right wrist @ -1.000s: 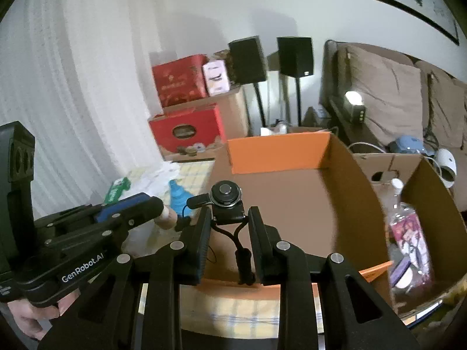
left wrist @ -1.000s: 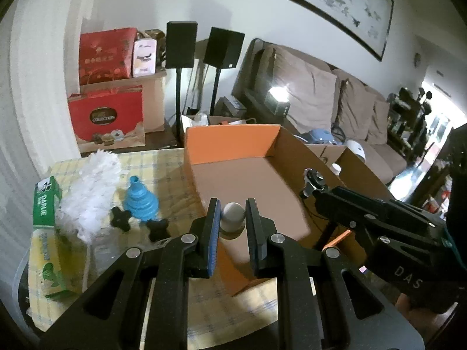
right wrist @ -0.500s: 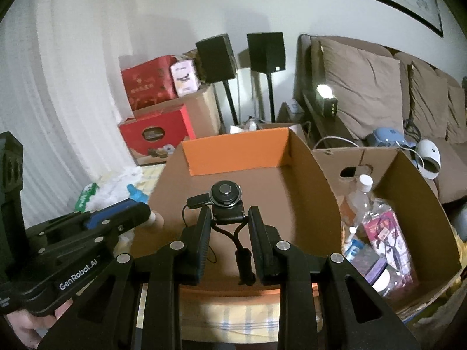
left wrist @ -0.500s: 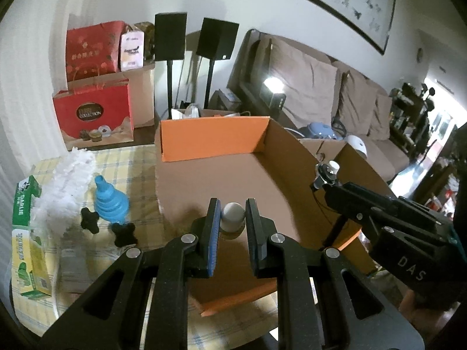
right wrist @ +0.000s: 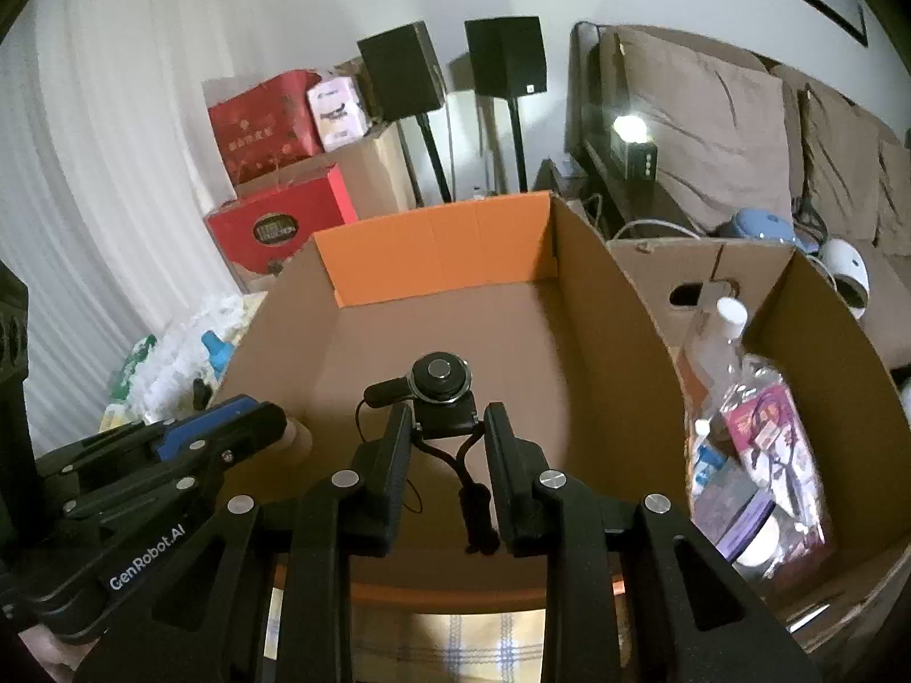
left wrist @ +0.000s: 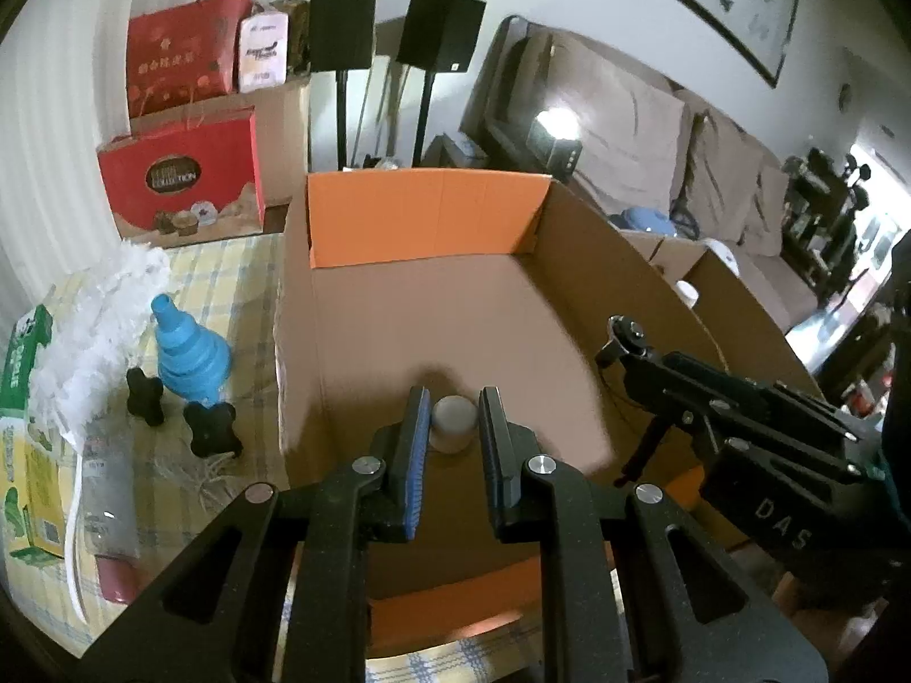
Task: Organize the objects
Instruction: 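Lower both held items into the orange box and open both grippers, then withdraw both grippers from the box back over the table items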
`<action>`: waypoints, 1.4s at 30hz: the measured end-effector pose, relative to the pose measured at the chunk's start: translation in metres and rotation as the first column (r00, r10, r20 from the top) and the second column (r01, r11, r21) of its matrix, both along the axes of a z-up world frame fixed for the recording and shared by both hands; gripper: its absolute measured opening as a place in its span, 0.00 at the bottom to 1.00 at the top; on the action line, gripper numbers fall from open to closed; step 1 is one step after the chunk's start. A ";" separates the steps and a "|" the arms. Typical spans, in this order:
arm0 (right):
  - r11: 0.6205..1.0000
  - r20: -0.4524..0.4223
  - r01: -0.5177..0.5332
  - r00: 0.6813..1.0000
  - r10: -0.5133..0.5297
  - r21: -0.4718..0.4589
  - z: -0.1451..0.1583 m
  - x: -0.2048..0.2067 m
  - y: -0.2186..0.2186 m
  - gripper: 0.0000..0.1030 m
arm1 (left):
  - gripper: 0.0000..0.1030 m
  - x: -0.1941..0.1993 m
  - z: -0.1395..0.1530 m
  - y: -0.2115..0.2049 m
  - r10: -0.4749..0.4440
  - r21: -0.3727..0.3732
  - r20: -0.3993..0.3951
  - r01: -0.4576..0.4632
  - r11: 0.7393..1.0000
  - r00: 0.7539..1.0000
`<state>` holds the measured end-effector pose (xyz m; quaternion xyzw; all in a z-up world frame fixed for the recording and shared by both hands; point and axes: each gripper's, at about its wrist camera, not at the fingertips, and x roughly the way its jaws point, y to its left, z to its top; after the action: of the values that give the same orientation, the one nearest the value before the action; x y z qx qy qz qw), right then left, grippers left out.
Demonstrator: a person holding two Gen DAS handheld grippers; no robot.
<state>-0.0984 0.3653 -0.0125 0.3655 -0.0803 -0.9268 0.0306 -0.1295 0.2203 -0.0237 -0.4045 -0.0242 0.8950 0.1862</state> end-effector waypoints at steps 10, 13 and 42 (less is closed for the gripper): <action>1.000 0.050 0.012 0.999 -0.011 -0.007 -0.012 0.000 -0.001 0.27 | 0.56 0.006 0.005 -0.010 0.054 -0.006 -0.022 -0.054 0.999 0.998; 1.000 0.050 0.023 0.998 -0.023 0.006 -0.011 0.002 -0.001 0.39 | 0.64 0.009 0.013 -0.017 0.064 -0.017 -0.048 -0.065 0.998 0.997; 0.998 -0.031 0.014 0.999 -0.012 0.057 0.029 0.022 -0.050 0.98 | 1.00 0.033 0.040 -0.098 0.138 -0.045 -0.123 -0.144 0.989 0.983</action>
<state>-0.0766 0.3153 0.0164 0.3516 -0.0555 -0.9344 0.0154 -0.0969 0.1223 0.0166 -0.3523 -0.0175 0.9289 0.1126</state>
